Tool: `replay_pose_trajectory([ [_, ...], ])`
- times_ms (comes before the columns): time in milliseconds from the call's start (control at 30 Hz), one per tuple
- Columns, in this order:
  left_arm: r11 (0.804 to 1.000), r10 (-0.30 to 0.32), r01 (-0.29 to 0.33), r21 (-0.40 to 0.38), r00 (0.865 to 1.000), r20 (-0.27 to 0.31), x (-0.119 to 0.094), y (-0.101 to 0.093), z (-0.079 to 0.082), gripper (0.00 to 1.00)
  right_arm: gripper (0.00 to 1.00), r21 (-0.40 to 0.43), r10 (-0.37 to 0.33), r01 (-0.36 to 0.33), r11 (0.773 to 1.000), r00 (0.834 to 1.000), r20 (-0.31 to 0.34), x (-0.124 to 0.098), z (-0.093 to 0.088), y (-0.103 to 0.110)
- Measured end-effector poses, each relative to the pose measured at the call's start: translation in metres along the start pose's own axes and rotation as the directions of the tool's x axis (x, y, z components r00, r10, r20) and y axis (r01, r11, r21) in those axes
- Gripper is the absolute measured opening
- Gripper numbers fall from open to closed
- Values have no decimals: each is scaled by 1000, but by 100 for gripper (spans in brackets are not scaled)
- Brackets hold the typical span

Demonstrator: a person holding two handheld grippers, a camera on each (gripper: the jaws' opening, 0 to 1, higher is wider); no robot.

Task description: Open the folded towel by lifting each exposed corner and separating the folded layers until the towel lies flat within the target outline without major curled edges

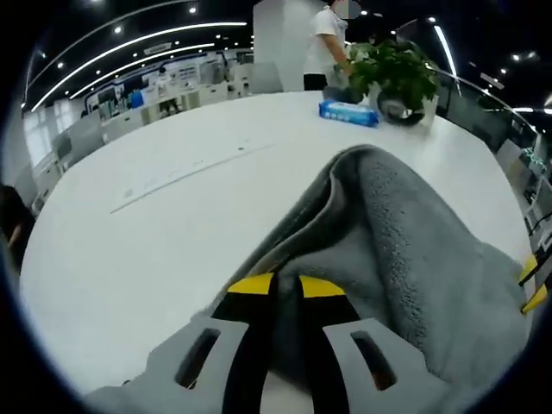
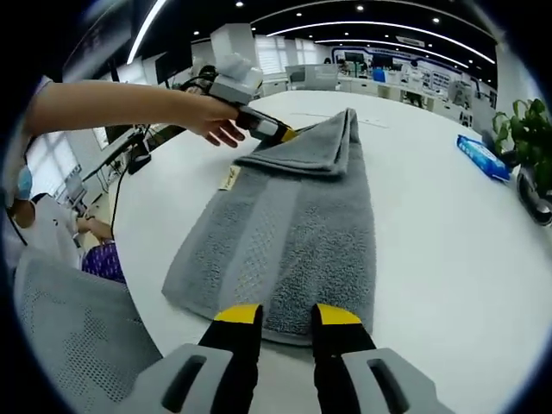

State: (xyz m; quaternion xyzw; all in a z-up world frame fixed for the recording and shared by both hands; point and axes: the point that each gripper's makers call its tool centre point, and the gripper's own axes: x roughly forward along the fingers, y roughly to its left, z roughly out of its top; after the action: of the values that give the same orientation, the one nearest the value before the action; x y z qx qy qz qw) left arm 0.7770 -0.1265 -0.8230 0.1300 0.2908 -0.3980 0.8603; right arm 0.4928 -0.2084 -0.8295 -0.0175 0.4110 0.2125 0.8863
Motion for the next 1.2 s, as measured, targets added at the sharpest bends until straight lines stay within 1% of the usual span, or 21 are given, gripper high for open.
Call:
replay_pose_trajectory([
  [67,1000,-9,9,-5,1000,6,6,0,3,8,22,-7,1,-1,1000,1000,0,1,0,3],
  [200,1000,-23,22,21,1000,16,16,-1,10,8,22,-9,5,-5,1000,1000,6,4,2,6],
  [500,997,-55,54,52,998,22,36,-2,25,8,22,-23,13,-12,1000,1000,19,12,10,14],
  [567,997,-58,57,57,998,23,43,1,29,8,22,-31,13,-12,999,1000,24,14,12,16],
  [733,995,-77,76,57,997,25,51,-1,36,8,23,-29,14,-13,999,999,35,17,16,17],
  [1033,991,-102,100,85,995,19,67,1,48,9,23,-42,16,-14,999,999,43,25,24,20],
  [1167,992,-106,105,76,994,13,70,2,49,9,23,-39,12,-11,999,999,43,26,25,20],
  [1200,993,-106,105,54,994,11,70,4,49,9,23,-51,6,-4,999,999,45,25,25,21],
])
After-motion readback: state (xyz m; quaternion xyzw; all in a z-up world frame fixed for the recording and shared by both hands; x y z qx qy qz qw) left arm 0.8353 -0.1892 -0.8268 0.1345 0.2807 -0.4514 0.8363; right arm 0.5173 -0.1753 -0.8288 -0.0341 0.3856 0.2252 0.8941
